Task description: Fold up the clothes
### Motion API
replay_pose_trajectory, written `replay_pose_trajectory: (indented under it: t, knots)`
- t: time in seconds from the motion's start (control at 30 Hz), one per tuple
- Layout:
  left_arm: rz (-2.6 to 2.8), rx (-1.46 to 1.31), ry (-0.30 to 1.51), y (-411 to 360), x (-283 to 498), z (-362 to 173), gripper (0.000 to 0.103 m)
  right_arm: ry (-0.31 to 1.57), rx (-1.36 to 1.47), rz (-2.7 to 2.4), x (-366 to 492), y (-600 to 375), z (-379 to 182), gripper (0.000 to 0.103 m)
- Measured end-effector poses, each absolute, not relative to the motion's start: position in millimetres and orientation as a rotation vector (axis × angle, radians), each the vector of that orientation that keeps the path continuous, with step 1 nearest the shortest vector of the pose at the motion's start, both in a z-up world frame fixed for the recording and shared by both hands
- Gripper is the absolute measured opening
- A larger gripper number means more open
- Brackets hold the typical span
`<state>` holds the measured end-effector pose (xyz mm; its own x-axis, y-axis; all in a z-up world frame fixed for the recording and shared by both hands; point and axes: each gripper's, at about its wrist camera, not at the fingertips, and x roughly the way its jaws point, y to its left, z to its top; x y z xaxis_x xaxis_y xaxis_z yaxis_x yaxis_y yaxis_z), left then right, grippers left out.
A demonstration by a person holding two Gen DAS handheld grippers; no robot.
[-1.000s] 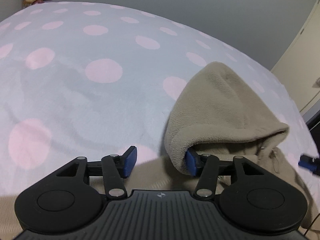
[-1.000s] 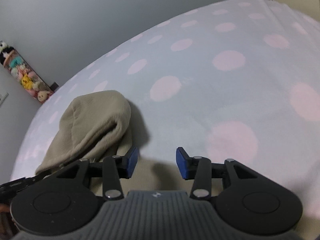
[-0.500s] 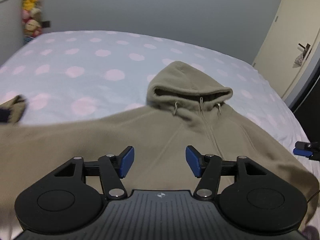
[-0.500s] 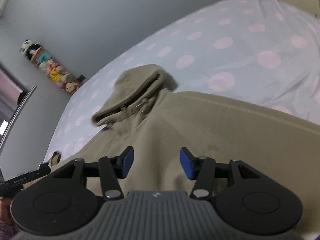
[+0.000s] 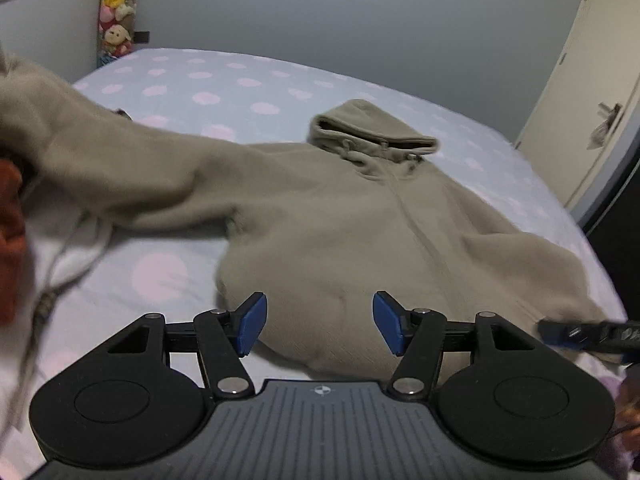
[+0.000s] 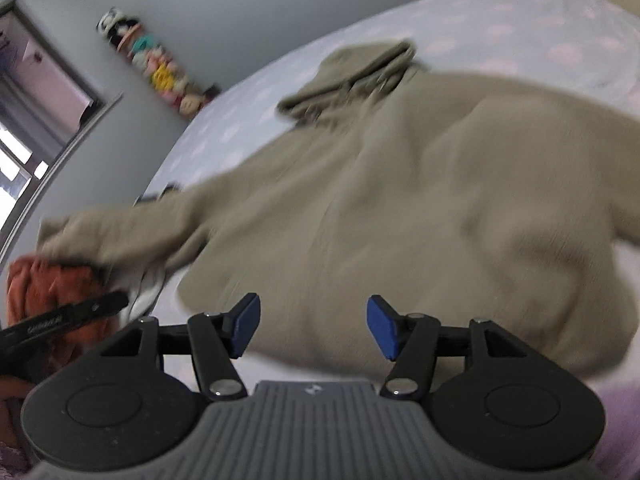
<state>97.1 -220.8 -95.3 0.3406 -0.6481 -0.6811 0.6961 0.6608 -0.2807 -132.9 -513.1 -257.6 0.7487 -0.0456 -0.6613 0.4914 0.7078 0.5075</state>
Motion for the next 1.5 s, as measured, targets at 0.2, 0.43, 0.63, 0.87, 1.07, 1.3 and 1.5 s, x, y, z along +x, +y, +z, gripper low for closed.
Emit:
replay_pose_trajectory:
  t: [0.2,0.43,0.63,0.87,1.07,1.3,1.5]
  knots:
    - [-0.947,0.025,0.799,-199,69,-93,0.057,0.699,0.607,-0.313,-125,-466,-228,0.062]
    - [-1.003,-0.007,0.697,-180,68,-85,0.057,0.674,0.451,-0.448,-119,-430,-185,0.062]
    - [-1.121,-0.068,0.613,-160,77,-94,0.057,0.700,0.449,-0.594,-109,-420,-166,0.062]
    - [-1.206,-0.148,0.594,-139,91,-119,0.057,0.703,0.442,-0.652,-78,-393,-164,0.062]
    - [-1.172,-0.260,0.652,-132,109,-132,0.057,0.640,0.489,-0.685,-82,-377,-166,0.062]
    - [-1.155,-0.174,0.657,-139,104,-133,0.058,0.593,0.503,-0.770,-128,-393,-182,0.066]
    - [-1.104,-0.058,0.722,-152,103,-146,0.063,0.598,0.494,-0.812,-157,-421,-220,0.070]
